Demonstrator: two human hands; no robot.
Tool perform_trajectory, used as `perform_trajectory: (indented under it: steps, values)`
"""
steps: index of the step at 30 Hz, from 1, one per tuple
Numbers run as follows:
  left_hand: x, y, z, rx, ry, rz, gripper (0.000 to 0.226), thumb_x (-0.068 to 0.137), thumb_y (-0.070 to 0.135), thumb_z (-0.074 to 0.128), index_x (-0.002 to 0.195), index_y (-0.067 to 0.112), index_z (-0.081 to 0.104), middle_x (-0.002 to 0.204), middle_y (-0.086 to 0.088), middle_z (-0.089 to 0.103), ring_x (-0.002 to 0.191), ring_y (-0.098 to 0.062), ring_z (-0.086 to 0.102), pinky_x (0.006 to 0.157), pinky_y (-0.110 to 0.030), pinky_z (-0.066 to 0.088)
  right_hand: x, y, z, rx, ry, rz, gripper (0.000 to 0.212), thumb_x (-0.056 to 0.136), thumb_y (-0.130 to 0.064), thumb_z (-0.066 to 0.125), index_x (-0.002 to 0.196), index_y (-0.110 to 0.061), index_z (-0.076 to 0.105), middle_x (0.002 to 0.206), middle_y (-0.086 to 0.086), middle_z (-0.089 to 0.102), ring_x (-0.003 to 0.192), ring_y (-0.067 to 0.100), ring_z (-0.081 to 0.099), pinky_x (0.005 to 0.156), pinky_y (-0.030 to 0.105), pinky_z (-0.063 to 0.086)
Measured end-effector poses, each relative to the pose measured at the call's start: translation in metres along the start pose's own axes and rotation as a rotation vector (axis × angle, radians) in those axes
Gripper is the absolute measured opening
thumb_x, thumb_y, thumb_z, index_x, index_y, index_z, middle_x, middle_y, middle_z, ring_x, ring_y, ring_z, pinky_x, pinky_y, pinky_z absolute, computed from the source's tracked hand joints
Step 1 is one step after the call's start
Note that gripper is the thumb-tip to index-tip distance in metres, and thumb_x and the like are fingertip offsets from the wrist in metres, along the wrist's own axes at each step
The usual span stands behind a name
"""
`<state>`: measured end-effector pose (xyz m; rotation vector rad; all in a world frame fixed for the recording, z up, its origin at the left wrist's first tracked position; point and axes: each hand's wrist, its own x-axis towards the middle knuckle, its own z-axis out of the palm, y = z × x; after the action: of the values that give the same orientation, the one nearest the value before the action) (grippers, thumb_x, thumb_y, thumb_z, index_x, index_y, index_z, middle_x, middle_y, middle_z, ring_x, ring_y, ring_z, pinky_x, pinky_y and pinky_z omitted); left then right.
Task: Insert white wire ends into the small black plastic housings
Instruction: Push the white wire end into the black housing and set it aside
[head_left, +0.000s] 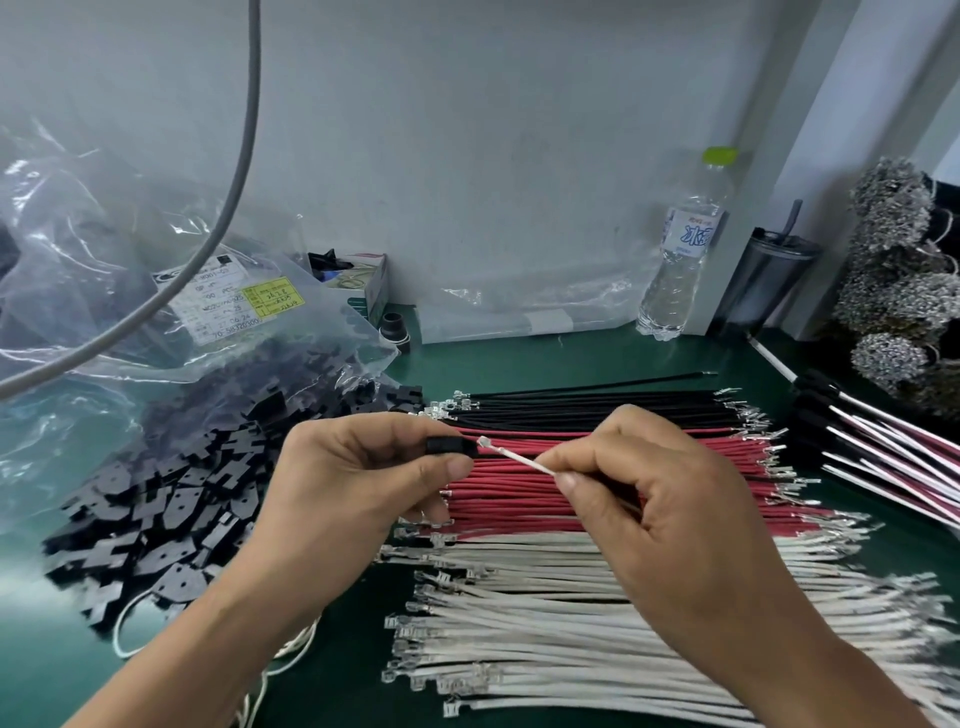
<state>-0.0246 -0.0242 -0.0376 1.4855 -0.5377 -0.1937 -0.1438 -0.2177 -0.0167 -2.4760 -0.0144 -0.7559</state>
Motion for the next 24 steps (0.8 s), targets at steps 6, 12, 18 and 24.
perform_trajectory:
  steps: [6,12,18,24]
  values:
    - [0.0000,0.0007,0.0005,-0.056,-0.034,-0.036,0.026,0.061,0.024,0.087,0.086,0.018,0.084,0.077,-0.016,0.077,0.054,-0.022,0.069,0.055,-0.024,0.058,-0.0006,-0.0002,0.0052,-0.073,0.027,-0.040,0.014,0.090,-0.028,0.062,0.092,-0.033,0.076,0.083,-0.017,0.055,0.068,0.007,0.057,0.055,0.018,0.042]
    - [-0.0003,0.0021,0.0011,-0.053,-0.045,-0.050,0.026,0.062,0.023,0.087,0.087,0.017,0.084,0.076,-0.017,0.077,0.055,-0.023,0.069,0.057,-0.026,0.059,-0.0003,0.0006,0.0010,-0.111,0.072,-0.113,0.009,0.090,-0.032,0.067,0.089,-0.032,0.076,0.081,-0.016,0.055,0.064,0.007,0.056,0.050,0.028,0.046]
    - [-0.0015,0.0040,0.0015,-0.054,-0.072,-0.060,0.027,0.061,0.022,0.087,0.087,0.017,0.084,0.075,-0.016,0.077,0.055,-0.022,0.070,0.057,-0.025,0.059,0.0008,0.0000,0.0004,-0.268,0.101,-0.144,0.010,0.091,-0.031,0.066,0.087,-0.030,0.075,0.079,-0.014,0.054,0.062,0.005,0.051,0.048,0.025,0.045]
    - [-0.0011,0.0031,0.0004,-0.037,-0.096,-0.057,0.026,0.064,0.024,0.087,0.089,0.018,0.084,0.077,-0.014,0.078,0.056,-0.022,0.070,0.057,-0.023,0.057,0.0002,0.0051,0.0017,-0.191,0.131,-0.132,0.010,0.091,-0.030,0.066,0.087,-0.029,0.076,0.080,-0.015,0.056,0.065,0.005,0.055,0.050,0.027,0.047]
